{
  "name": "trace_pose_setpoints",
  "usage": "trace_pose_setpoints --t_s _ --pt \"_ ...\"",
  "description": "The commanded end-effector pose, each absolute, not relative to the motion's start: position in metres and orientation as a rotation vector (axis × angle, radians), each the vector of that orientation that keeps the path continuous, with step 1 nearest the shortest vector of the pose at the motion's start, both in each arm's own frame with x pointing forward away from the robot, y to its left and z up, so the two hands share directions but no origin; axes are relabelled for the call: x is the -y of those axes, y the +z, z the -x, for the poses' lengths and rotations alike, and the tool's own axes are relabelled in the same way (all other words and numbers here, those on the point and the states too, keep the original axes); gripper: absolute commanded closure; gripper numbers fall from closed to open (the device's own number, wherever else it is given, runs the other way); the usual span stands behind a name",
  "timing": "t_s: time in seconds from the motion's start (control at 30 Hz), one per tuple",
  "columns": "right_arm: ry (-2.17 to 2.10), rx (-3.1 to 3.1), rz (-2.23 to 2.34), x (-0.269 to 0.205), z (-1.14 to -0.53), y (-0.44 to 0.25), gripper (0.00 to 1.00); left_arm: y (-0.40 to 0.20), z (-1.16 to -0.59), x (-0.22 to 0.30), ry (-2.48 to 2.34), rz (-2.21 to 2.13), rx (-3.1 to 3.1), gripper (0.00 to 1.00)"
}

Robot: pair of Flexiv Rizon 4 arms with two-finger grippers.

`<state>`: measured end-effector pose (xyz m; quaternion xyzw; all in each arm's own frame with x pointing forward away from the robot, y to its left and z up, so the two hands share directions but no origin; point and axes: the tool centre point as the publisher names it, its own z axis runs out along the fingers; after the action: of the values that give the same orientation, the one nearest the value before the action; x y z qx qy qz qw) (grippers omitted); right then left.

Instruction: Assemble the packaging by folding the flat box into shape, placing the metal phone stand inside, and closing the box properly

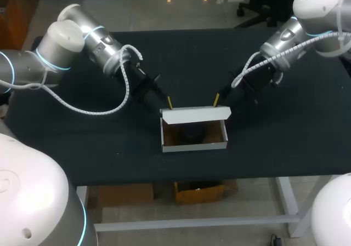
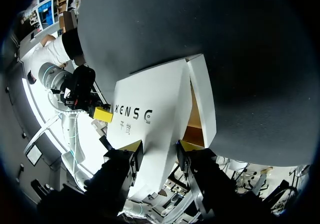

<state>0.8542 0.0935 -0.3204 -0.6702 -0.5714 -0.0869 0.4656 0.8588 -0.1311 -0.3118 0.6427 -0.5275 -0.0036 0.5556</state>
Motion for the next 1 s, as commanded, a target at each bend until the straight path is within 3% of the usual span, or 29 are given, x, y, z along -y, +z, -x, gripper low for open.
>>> trace_pose_setpoints --t_s 0.03,1.0 --pt "-0.202 1.403 1.639 -0.0976 -0.8592 -0.3200 0.58 -0.3125 -0.8648 0.1354 -0.036 -1.496 1.246 0.63" --pt "-0.201 1.395 1.655 -0.1032 -0.8589 -0.3253 0.58 -0.3154 -0.8672 0.1375 -0.033 -1.492 1.236 0.64"
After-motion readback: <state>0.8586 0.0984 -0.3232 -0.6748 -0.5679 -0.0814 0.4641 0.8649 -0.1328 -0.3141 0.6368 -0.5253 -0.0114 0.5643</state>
